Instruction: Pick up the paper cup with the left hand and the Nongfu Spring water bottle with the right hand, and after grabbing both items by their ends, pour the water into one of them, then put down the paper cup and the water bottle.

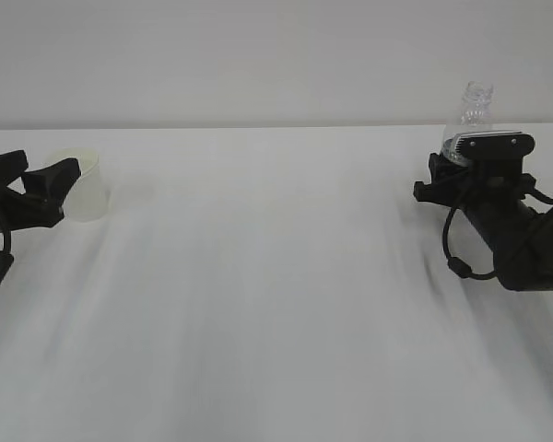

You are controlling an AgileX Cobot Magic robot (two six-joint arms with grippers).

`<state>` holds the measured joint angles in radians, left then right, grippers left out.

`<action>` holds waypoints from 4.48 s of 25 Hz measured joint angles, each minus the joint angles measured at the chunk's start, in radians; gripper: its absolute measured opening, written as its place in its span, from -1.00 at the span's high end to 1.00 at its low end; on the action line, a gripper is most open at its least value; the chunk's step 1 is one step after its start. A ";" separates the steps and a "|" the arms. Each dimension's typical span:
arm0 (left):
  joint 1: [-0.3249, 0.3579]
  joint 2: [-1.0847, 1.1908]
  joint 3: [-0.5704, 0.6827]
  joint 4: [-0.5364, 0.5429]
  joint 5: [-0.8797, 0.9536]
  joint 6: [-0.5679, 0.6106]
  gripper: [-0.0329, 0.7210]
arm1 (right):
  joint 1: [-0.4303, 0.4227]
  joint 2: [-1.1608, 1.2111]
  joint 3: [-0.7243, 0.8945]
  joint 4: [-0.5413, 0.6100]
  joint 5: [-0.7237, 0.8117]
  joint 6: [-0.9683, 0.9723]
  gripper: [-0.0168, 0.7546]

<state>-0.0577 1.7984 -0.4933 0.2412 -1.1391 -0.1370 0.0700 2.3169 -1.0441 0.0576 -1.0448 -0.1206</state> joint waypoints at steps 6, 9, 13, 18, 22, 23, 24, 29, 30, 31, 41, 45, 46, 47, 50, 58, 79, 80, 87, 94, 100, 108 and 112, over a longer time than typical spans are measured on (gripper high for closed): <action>0.000 0.000 0.000 0.010 0.000 0.000 -0.50 | 0.000 0.000 0.000 0.000 0.004 0.000 -0.22; 0.000 0.000 0.000 0.014 0.000 0.000 -0.48 | 0.000 0.000 0.004 0.000 0.004 -0.002 -0.30; 0.000 0.000 0.000 0.021 0.000 0.000 -0.47 | 0.000 0.000 0.011 -0.002 0.004 -0.002 -0.38; 0.000 0.000 0.000 0.021 0.000 0.000 -0.46 | 0.000 0.000 0.012 -0.002 0.004 -0.002 -0.40; 0.000 0.000 0.000 0.023 0.000 0.000 -0.46 | 0.000 0.000 0.012 -0.002 0.004 -0.002 -0.49; 0.000 0.000 0.000 0.023 0.000 0.000 -0.46 | 0.000 0.000 0.012 -0.002 0.004 -0.002 -0.51; 0.000 0.000 0.000 0.023 0.000 0.000 -0.46 | 0.000 0.000 0.012 -0.002 0.004 -0.002 -0.52; 0.000 -0.002 0.000 0.025 0.000 0.000 -0.46 | 0.000 0.000 0.016 -0.003 0.035 -0.002 -0.58; 0.000 -0.004 0.000 0.025 0.000 0.000 -0.45 | 0.000 0.000 0.016 -0.006 0.045 -0.002 -0.58; 0.000 -0.006 0.000 0.025 0.000 0.000 -0.45 | 0.000 0.000 0.016 -0.008 0.047 -0.002 -0.59; 0.000 -0.010 0.000 0.035 0.000 0.000 -0.43 | -0.002 -0.015 0.102 -0.031 0.016 -0.002 -0.59; 0.000 -0.010 0.000 0.039 0.000 0.000 -0.42 | -0.002 -0.053 0.154 -0.032 -0.008 -0.002 -0.59; 0.000 -0.010 0.000 0.039 0.000 0.000 -0.42 | -0.002 -0.061 0.165 -0.032 -0.012 -0.002 -0.59; 0.000 -0.010 0.000 0.039 0.000 0.000 -0.43 | -0.002 -0.070 0.178 -0.032 -0.022 -0.002 -0.59; 0.000 -0.010 0.000 0.039 0.000 0.000 -0.43 | -0.002 -0.100 0.221 -0.032 -0.029 -0.002 -0.59; 0.000 -0.071 0.005 0.042 0.040 0.000 -0.42 | -0.002 -0.219 0.356 -0.032 -0.068 -0.002 -0.59; 0.000 -0.550 0.015 0.044 0.498 0.000 -0.42 | -0.002 -0.606 0.523 -0.123 0.010 -0.002 -0.59; 0.000 -0.575 0.016 0.044 0.514 0.000 -0.42 | -0.002 -0.624 0.523 -0.128 0.028 -0.002 -0.59; 0.000 -0.729 0.017 0.044 0.639 0.000 -0.42 | -0.002 -0.795 0.525 -0.135 0.186 -0.002 -0.59; 0.000 -0.875 0.019 0.042 0.783 0.000 -0.42 | -0.002 -0.955 0.528 -0.135 0.335 -0.002 -0.58; 0.000 -1.001 0.020 0.018 0.924 0.000 -0.42 | -0.002 -1.075 0.531 -0.156 0.470 -0.002 -0.58; 0.000 -1.116 0.021 -0.044 1.118 -0.002 -0.42 | -0.002 -1.226 0.535 -0.186 0.630 -0.002 -0.58; 0.000 -1.149 0.022 -0.072 1.189 -0.002 -0.42 | -0.002 -1.314 0.535 -0.186 0.725 -0.002 -0.58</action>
<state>-0.0577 0.6491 -0.4714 0.1695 0.0502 -0.1391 0.0682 1.0027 -0.5096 -0.1281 -0.3203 -0.1225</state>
